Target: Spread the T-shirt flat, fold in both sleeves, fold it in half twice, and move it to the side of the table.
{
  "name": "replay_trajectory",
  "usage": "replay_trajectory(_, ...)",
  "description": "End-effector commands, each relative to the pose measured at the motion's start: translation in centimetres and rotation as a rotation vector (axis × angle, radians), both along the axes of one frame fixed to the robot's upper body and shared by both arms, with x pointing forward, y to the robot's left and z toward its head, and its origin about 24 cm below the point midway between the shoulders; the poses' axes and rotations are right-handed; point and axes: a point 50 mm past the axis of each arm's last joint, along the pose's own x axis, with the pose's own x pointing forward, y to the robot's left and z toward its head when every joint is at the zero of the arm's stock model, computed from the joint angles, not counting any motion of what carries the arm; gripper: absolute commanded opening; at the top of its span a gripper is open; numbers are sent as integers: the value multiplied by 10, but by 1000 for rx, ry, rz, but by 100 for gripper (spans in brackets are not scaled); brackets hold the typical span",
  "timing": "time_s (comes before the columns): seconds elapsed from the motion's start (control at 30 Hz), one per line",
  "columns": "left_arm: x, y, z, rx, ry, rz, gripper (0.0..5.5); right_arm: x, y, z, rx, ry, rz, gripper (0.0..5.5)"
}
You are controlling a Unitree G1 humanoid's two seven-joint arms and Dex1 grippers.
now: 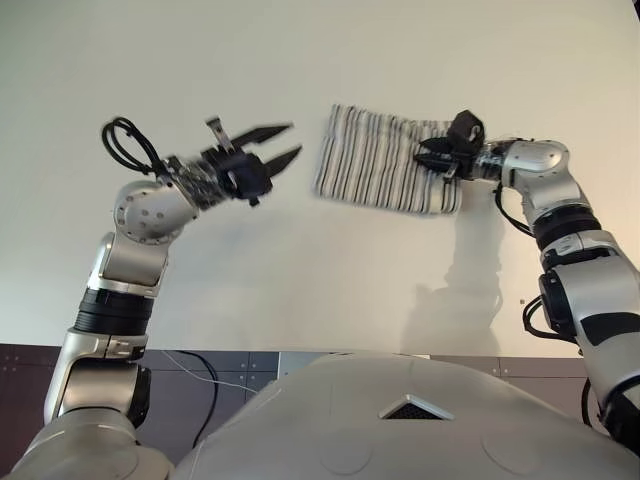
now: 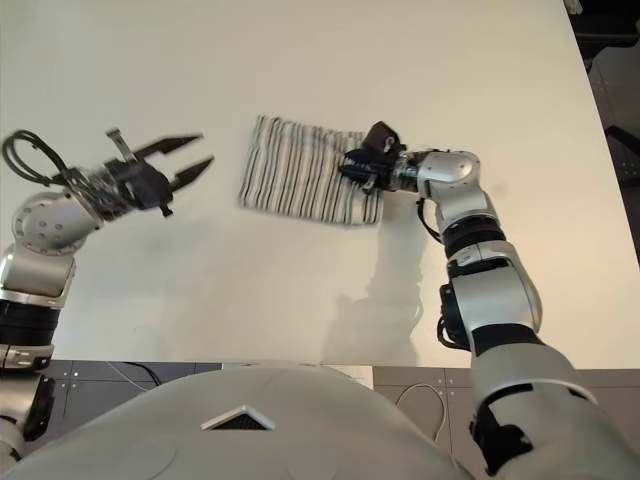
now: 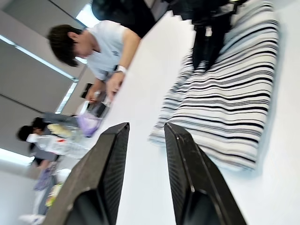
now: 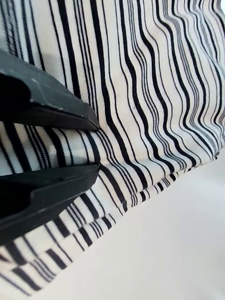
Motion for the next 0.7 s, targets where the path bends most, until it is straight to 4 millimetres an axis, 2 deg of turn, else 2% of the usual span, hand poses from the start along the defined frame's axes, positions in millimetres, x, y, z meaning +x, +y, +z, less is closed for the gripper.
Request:
replay_trajectory(0.03, 4, 4, 6, -21, -50, 74, 137, -101, -136, -62, -369, 343, -567, 127)
replay_trajectory(0.13, -2, -1, 4, -30, -52, 70, 137, -149, -186, -61, -436, 393, -899, 127)
replay_trajectory(0.23, -4, -5, 3, -29, -57, 68, 137, -183, -209, -62, -467, 422, -1147, 127)
replay_trajectory(0.37, -8, -9, -1, -33, -50, 84, 137, -205, -207, -75, -375, 460, -1428, 127)
replay_trajectory(0.43, -9, -13, -3, -39, -45, 83, 137, -210, -196, -86, -339, 476, -1478, 127)
replay_trajectory(0.5, -10, -16, -4, -42, -43, 80, 137, -203, -187, -91, -305, 436, -1475, 127)
replay_trajectory(0.53, -11, -16, -4, -45, -48, 84, 137, -189, -187, -85, -284, 350, -1464, 127)
replay_trajectory(0.6, -11, -14, 0, -79, -72, 127, 137, -148, -194, -54, -197, 34, -1441, 127)
replay_trajectory(0.7, -11, -10, 6, -155, -113, 217, 137, -101, -196, 2, -158, -408, -1338, 127)
